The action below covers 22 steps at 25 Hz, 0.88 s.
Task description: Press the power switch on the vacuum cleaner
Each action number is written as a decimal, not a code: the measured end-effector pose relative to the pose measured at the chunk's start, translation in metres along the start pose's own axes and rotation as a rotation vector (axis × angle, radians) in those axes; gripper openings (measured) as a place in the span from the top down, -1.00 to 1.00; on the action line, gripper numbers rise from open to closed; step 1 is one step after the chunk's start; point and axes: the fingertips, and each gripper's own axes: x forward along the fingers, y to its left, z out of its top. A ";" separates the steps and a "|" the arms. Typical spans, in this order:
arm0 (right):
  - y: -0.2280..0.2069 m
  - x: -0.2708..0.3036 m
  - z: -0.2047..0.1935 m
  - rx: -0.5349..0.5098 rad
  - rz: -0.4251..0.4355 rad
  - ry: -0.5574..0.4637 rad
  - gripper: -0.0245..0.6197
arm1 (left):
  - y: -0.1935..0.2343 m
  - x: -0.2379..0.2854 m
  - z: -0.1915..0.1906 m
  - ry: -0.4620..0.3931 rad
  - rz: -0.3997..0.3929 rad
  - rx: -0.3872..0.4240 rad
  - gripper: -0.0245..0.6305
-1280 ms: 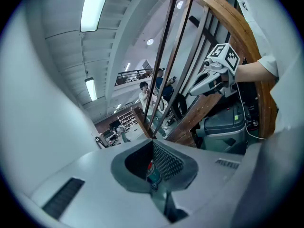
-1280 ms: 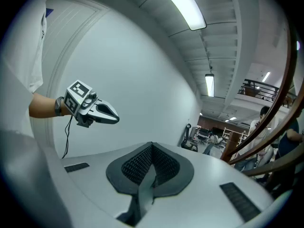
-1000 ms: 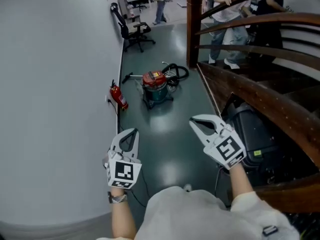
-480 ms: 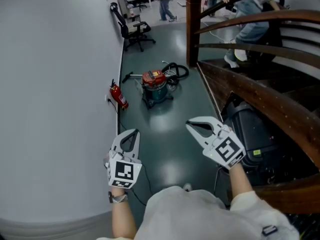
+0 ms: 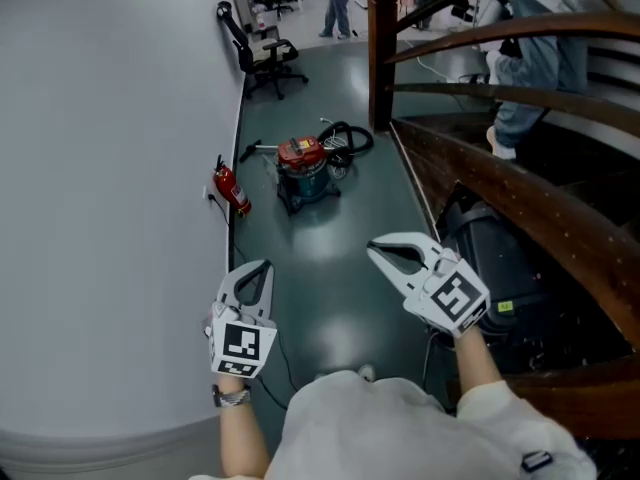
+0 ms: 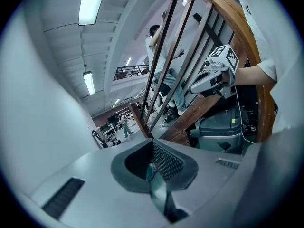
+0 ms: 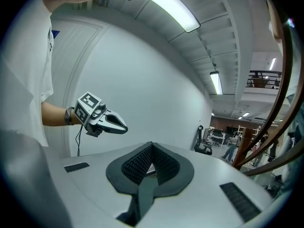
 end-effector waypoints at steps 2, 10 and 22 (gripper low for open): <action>-0.004 -0.008 -0.003 0.016 0.006 -0.008 0.84 | -0.008 0.004 0.002 0.007 0.000 -0.004 0.93; -0.029 -0.022 -0.020 0.034 -0.017 0.012 0.84 | -0.029 0.023 0.014 0.015 -0.009 0.005 0.93; -0.074 -0.012 -0.028 0.048 -0.055 0.003 0.84 | -0.014 0.056 0.020 -0.006 0.014 0.004 0.93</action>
